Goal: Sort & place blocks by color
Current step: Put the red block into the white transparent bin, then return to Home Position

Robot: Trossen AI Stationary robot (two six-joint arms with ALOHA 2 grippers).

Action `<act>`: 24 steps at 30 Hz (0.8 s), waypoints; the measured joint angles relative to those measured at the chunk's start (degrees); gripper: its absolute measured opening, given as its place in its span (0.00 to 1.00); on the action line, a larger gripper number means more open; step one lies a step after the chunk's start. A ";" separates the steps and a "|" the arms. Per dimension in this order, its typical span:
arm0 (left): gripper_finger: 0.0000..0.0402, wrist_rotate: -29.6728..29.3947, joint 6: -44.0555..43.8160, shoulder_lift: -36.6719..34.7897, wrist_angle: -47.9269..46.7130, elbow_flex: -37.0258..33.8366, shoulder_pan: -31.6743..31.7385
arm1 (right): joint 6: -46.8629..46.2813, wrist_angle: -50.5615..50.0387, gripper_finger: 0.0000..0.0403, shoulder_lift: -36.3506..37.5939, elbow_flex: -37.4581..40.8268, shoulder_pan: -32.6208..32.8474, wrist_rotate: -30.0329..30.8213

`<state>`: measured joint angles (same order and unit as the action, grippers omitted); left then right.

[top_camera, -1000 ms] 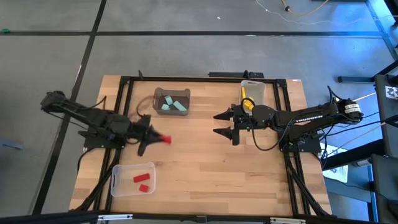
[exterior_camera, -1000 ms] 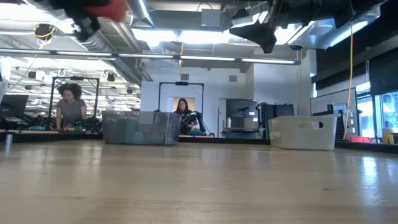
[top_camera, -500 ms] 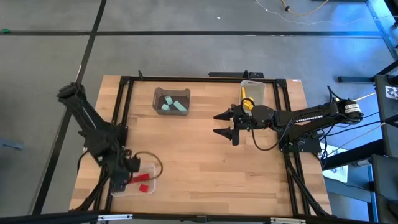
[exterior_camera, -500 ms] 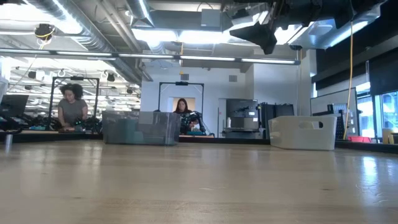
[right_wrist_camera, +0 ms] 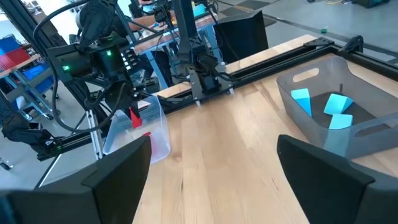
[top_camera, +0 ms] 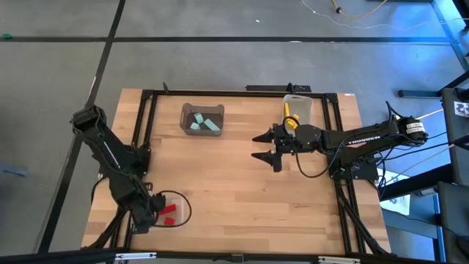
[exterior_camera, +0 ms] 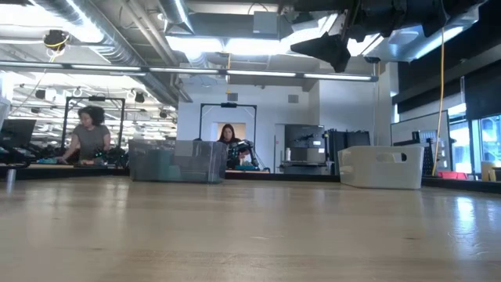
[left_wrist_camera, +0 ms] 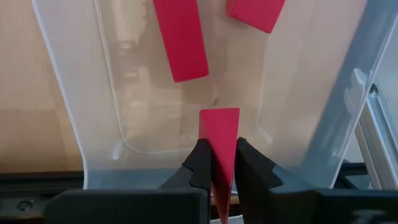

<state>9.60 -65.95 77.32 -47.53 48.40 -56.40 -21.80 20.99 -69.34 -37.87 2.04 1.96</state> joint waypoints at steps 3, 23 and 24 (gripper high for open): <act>0.15 -1.14 -0.99 -0.14 -0.09 0.00 0.00 | 0.00 -0.04 0.87 0.00 0.00 0.00 0.00; 0.53 -1.12 0.98 -11.28 -1.53 1.91 7.13 | -0.09 -0.11 0.87 0.00 0.00 0.00 0.00; 0.53 -3.25 2.48 -12.58 -1.53 2.54 8.28 | -0.09 -0.11 0.87 0.00 0.00 0.00 0.02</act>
<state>6.35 -63.47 64.74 -49.06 50.95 -48.13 -21.89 20.88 -69.34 -37.87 2.04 1.98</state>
